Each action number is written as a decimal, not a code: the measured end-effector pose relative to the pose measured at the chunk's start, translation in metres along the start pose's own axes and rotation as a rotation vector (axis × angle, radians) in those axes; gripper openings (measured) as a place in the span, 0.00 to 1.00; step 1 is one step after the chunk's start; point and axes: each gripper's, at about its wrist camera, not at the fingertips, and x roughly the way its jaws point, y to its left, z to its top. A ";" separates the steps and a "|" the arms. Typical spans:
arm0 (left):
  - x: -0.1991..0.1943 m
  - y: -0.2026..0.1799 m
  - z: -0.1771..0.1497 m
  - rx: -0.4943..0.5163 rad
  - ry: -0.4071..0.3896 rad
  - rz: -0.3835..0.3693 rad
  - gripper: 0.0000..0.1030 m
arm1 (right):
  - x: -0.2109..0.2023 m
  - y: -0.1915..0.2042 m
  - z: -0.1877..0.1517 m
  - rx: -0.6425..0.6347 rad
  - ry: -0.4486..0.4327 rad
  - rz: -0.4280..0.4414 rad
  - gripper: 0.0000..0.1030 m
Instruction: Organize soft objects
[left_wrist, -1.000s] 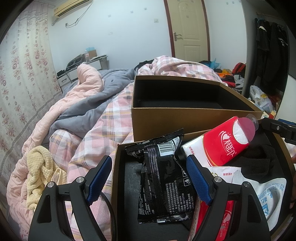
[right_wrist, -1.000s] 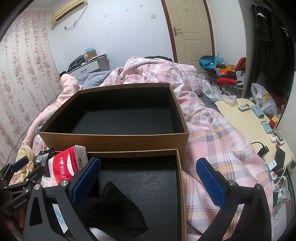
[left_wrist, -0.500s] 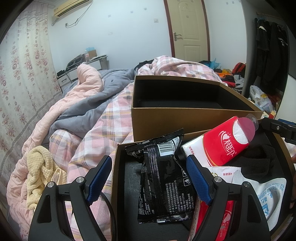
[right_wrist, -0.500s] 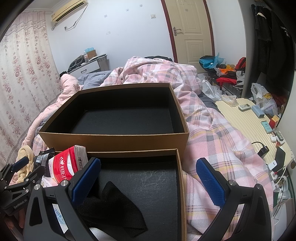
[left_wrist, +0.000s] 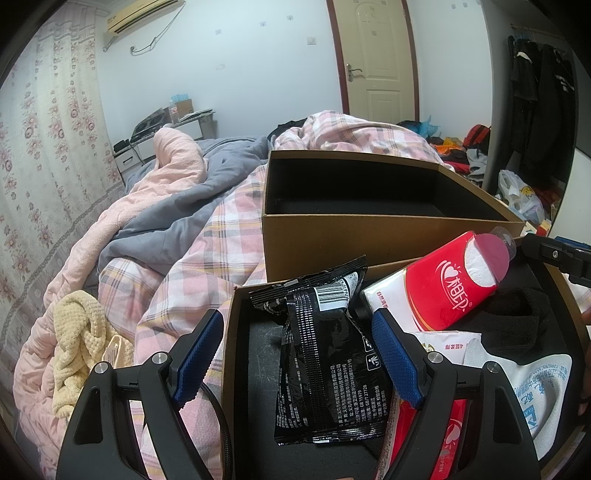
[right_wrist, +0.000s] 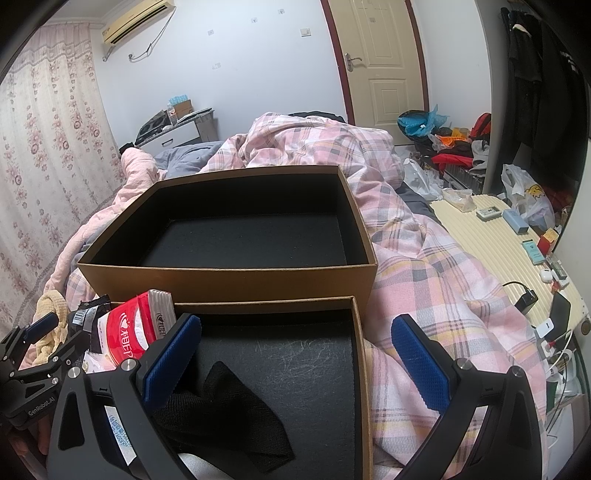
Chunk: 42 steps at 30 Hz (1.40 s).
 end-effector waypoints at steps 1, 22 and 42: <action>0.000 0.000 0.000 0.000 0.000 0.000 0.78 | 0.000 0.000 0.000 0.000 0.000 0.000 0.99; 0.000 0.000 0.000 0.001 0.000 0.000 0.78 | 0.000 0.000 0.000 0.001 0.001 0.000 0.99; -0.001 -0.003 0.001 -0.001 0.001 0.018 0.78 | -0.001 0.001 0.001 0.003 -0.004 0.015 0.99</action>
